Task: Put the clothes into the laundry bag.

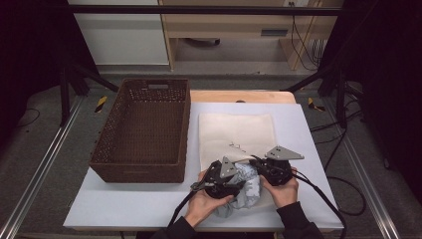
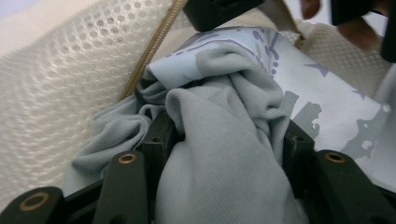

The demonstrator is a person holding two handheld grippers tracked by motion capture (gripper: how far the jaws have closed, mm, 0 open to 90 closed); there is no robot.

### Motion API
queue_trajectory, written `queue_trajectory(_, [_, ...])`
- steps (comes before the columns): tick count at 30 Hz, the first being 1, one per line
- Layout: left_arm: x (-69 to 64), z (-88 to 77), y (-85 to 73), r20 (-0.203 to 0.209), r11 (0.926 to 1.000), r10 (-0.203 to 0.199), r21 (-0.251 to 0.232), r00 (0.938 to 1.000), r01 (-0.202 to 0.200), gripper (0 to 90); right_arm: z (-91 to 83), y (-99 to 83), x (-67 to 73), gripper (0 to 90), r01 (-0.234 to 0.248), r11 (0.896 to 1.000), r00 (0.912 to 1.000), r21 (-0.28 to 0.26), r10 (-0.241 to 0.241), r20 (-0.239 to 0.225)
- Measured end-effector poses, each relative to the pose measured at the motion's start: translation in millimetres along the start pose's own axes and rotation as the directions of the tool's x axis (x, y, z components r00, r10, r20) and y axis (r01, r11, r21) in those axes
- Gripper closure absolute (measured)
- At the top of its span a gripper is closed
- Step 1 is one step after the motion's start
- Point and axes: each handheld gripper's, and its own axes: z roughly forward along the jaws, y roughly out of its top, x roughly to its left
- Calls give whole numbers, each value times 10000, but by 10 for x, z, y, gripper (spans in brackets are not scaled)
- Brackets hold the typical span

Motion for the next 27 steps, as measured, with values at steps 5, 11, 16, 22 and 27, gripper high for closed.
queue_trajectory(5, [-34, -157, 13, -60, 9999, 75, -107, 10000, -75, 426, 8, -5, -2, 862, 28, 10000, 10000, 80, -28, 48])
queue_trajectory(11, [-65, -273, 6, 189, 9992, 298, -266, 9994, -293, 404, 7, -4, -6, 862, 61, 9999, 10000, 113, -62, 75])
queue_trajectory(16, [-92, -297, 14, 146, 9996, -54, -283, 9999, 58, 375, 6, -8, -10, 861, 31, 9998, 9999, 175, -33, 133])
queue_trajectory(22, [-42, -189, -66, 376, 9992, -384, -114, 9986, 388, 658, 6, -5, -5, 862, 66, 9999, 9999, 102, -67, 108])
queue_trajectory(27, [22, -45, -5, 289, 9974, -696, -143, 9972, 700, 731, 14, -7, 0, 863, 31, 10000, 10000, 84, -31, 49])
